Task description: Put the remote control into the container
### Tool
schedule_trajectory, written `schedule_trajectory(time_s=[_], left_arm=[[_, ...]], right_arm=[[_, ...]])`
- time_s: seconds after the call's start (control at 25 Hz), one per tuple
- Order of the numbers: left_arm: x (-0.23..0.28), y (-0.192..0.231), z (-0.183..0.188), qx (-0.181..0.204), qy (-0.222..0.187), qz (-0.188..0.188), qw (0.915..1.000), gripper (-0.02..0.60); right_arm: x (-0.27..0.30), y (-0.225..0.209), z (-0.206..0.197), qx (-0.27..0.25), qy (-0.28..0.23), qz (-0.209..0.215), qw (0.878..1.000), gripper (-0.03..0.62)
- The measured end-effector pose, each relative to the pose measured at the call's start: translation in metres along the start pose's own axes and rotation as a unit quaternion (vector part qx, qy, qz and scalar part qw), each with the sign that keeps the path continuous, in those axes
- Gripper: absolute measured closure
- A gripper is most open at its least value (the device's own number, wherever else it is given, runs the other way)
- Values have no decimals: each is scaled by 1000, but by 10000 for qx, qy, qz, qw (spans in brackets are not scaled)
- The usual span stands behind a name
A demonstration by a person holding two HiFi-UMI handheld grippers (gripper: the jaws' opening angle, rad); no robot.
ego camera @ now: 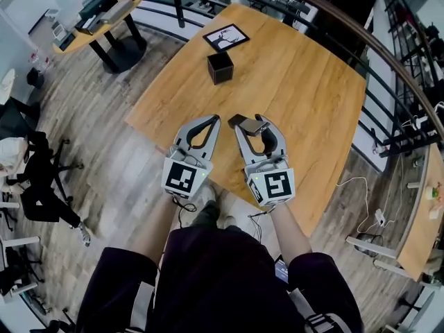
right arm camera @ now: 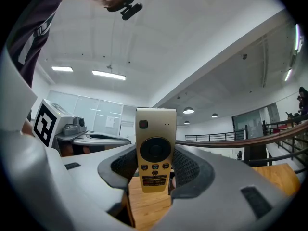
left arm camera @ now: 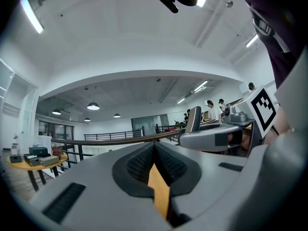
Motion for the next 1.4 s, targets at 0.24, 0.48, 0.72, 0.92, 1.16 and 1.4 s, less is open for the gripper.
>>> schedule_trajectory(time_s=[0.24, 0.48, 0.72, 0.92, 1.16, 1.4], left_arm=[[37, 49, -10, -107, -116, -99, 9998, 572], [72, 84, -22, -289, -353, -67, 9989, 572], [108, 100, -35, -260, 43, -70, 9996, 572], [144, 111, -53, -302, 62, -26, 9995, 571], [185, 128, -91, -396, 226, 152, 9988, 572], [210, 144, -114, -490, 262, 281, 9981, 572]], right_arm=[[59, -14, -2, -57, 77, -135, 9999, 373], [99, -28, -8, -26, 116, -236, 9997, 373], [129, -59, -17, -56, 169, -256, 9995, 373], [160, -90, -31, -47, 192, -241, 9995, 373], [199, -121, -61, 26, 182, -199, 9996, 373], [225, -138, -81, 131, 194, -189, 9995, 373]])
Point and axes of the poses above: the fingertips, and each gripper's own axes: x forward along the fingers, y to its left, z out of its top, the point moved 8 cm from there along -x, backward along the fingers, and after that the axes turned 11 degrees about z, right-handed, at the moved point
